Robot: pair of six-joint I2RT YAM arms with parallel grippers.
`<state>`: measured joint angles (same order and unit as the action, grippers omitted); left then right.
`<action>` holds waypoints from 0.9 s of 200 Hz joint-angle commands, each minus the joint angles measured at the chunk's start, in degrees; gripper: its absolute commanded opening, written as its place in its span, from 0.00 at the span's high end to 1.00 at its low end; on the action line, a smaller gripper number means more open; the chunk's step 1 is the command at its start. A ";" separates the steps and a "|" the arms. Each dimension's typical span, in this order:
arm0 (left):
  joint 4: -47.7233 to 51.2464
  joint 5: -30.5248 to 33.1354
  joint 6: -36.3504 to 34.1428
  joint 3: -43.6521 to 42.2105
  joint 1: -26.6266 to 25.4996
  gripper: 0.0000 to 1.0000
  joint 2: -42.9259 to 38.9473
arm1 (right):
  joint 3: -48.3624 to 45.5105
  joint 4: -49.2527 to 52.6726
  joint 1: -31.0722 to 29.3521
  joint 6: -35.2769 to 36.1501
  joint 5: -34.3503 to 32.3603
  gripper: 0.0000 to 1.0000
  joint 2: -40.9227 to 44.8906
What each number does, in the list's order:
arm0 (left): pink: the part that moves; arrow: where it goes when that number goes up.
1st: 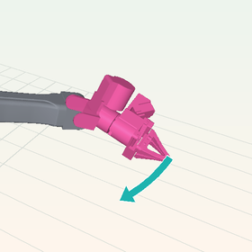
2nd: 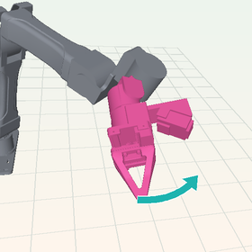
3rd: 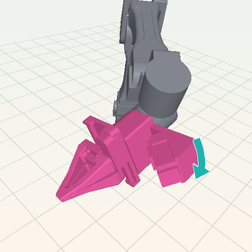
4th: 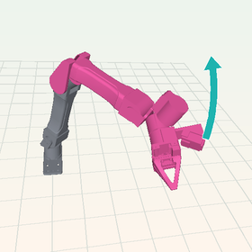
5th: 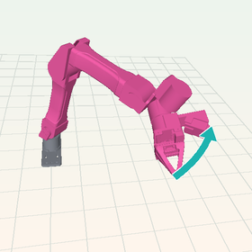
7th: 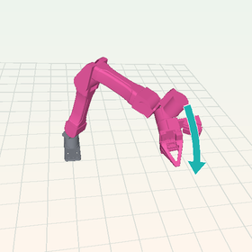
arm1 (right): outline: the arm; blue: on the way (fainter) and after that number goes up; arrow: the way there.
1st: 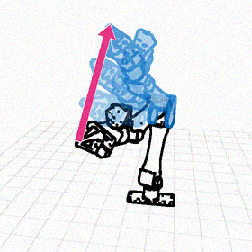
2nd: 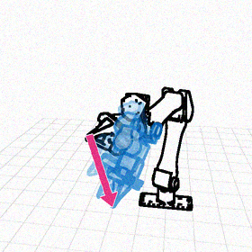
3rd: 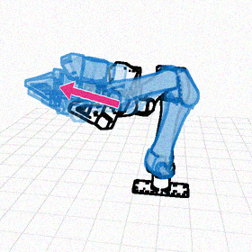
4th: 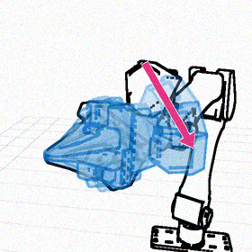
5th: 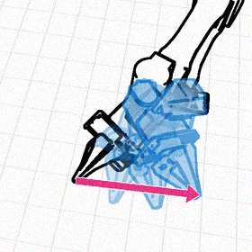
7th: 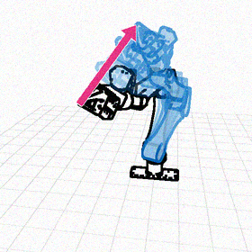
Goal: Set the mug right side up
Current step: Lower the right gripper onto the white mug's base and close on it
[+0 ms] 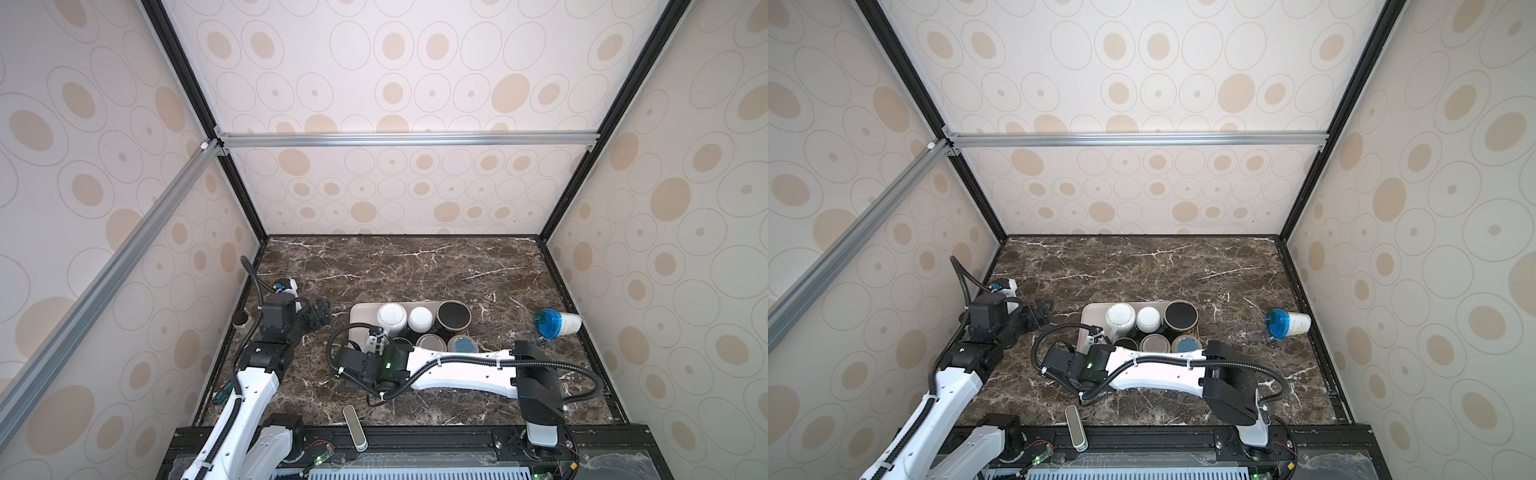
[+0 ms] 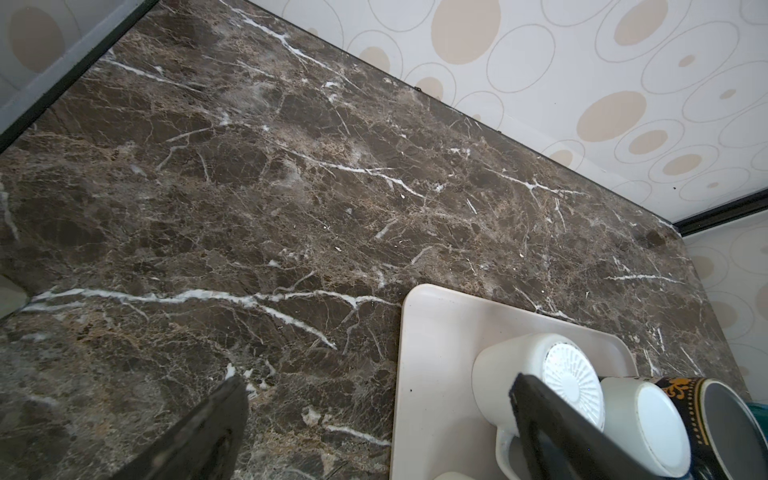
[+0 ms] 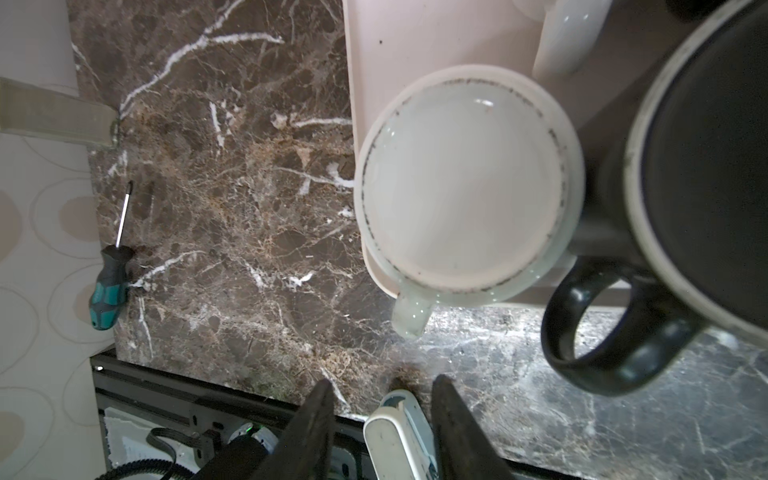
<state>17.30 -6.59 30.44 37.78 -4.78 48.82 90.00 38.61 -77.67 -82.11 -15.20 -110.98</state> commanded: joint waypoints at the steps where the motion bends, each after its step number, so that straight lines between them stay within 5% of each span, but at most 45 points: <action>1: -1.11 -1.29 -0.64 -0.07 0.68 0.00 -0.70 | 1.45 2.37 0.14 -2.89 0.88 0.59 -2.07; 123: -4.69 -3.47 0.48 -1.74 1.17 0.00 0.40 | 1.39 2.26 3.19 -3.49 2.34 0.63 -6.09; 161: -4.97 -4.08 0.59 -2.05 1.17 0.00 0.17 | 2.11 2.73 3.35 -3.16 1.93 0.69 -6.74; 180: -5.05 -4.21 0.59 -2.19 1.12 0.00 0.11 | 2.05 2.32 3.52 -2.68 2.11 0.83 -6.93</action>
<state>13.72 -10.22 30.65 35.77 -4.12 49.28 90.70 39.24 -74.48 -83.88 -12.60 -116.97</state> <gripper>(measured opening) 0.999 0.232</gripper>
